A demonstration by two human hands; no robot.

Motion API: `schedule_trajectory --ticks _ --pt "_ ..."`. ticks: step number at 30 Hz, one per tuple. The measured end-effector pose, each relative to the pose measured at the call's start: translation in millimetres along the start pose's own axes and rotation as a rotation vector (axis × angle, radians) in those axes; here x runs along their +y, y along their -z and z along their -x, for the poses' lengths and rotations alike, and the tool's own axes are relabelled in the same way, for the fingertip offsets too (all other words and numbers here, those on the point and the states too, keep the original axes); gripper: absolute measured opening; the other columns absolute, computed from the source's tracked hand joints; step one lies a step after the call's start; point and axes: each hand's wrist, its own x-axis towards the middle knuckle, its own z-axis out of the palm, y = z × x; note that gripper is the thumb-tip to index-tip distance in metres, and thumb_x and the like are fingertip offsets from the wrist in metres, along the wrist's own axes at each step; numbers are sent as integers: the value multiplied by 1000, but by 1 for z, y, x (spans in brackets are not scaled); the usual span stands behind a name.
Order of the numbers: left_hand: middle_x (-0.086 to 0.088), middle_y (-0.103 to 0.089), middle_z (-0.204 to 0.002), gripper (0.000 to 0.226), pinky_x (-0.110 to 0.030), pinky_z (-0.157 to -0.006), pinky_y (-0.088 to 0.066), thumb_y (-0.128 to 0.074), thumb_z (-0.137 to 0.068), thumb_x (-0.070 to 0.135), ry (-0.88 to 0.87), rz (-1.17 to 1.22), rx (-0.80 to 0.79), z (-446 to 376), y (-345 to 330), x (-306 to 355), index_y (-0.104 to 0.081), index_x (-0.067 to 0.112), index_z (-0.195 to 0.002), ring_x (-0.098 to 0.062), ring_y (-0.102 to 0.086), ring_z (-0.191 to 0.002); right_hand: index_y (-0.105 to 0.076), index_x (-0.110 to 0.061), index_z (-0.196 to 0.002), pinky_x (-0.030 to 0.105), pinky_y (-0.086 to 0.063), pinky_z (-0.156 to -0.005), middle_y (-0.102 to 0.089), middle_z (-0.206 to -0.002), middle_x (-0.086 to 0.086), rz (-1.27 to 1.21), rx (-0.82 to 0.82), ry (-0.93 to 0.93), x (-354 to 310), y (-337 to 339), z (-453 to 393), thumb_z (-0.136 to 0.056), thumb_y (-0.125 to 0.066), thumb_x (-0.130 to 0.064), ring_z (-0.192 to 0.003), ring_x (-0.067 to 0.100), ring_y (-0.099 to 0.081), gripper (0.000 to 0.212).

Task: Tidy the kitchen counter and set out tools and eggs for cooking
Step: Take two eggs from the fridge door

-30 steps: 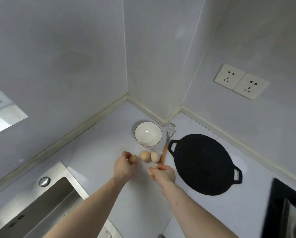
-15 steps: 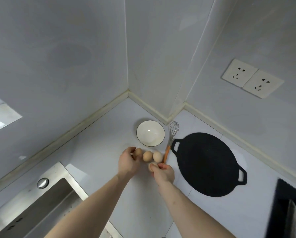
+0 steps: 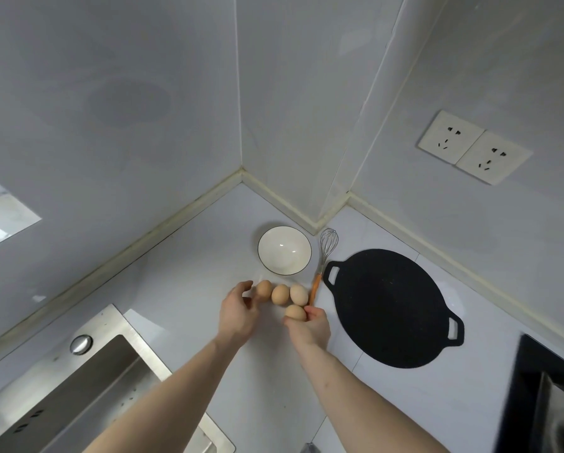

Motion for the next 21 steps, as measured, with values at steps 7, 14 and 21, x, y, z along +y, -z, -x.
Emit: schedule_trajectory --ticks 7,14,21 --pt "-1 -52 -139 49 -36 -95 -53 -56 -95 14 -58 -96 -43 19 9 -4 -50 16 -143 -17 -63 -102 -59 -19 -122 27 -50 -82 -67 -113 -1 85 -22 35 1 6 5 -75 -76 -10 -98 19 -65 50" --pt "3 -42 -143 56 -34 -92 -54 -54 -92 5 -124 -164 -102 52 20 -3 -46 20 -145 -14 -56 -108 -48 -25 -115 29 -48 -83 -56 -112 -3 127 -83 89 -6 32 25 -79 -67 -1 -99 17 -57 47" --pt "12 -47 -134 53 -32 -94 -51 -58 -89 4 -212 -205 -131 99 37 1 -53 28 -136 -14 -55 -114 -42 -25 -145 40 -52 -103 -45 -142 -7 202 -144 193 7 90 64 -87 -67 -5 -125 13 -50 66"
